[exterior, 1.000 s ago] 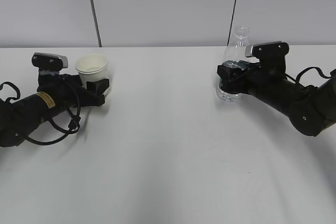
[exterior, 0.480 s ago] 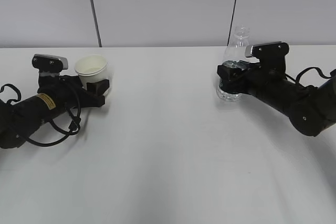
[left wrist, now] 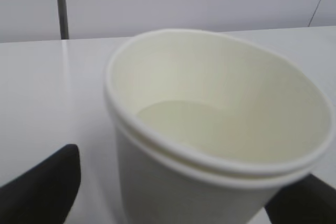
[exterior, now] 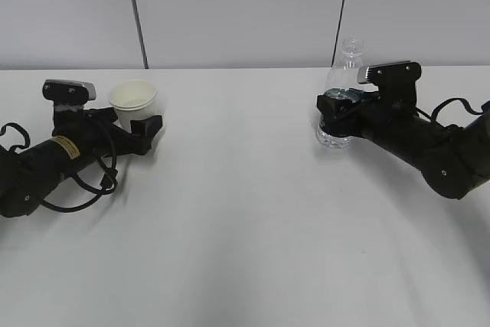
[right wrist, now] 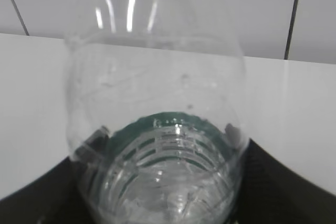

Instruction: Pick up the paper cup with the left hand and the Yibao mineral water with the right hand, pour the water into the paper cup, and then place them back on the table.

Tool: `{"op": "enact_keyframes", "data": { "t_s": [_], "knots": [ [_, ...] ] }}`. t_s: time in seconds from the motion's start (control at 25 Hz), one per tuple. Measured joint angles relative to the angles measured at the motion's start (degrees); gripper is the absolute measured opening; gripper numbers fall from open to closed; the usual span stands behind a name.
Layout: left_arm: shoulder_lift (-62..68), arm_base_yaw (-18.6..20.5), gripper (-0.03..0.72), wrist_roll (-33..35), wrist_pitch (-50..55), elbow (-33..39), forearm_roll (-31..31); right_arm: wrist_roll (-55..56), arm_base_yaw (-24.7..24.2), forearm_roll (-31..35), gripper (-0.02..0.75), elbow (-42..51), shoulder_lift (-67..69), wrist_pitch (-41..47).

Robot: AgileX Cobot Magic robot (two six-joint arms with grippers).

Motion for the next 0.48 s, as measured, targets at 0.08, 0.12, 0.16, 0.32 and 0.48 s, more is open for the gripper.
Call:
{"op": "enact_keyframes", "data": {
  "t_s": [0.08,0.12,0.16,0.32,0.48],
  "knots": [
    [0.0,0.0,0.63,0.0,-0.19,0.0,0.0,0.0,0.0,0.0,0.481,0.0,0.0,0.0],
    [0.0,0.0,0.631,0.0,-0.33,0.0,0.0,0.0,0.0,0.0,0.481,0.0,0.0,0.0],
    [0.0,0.0,0.631,0.0,-0.5,0.0,-0.02,0.0,0.0,0.0,0.481,0.0,0.0,0.0],
    [0.0,0.0,0.629,0.0,-1.53,0.0,0.03,0.0,0.0,0.0,0.481,0.0,0.0,-0.1],
    [0.0,0.0,0.627,0.0,-1.58,0.0,0.7,0.0,0.0,0.09,0.481,-0.12,0.37,-0.61]
  ]
}}
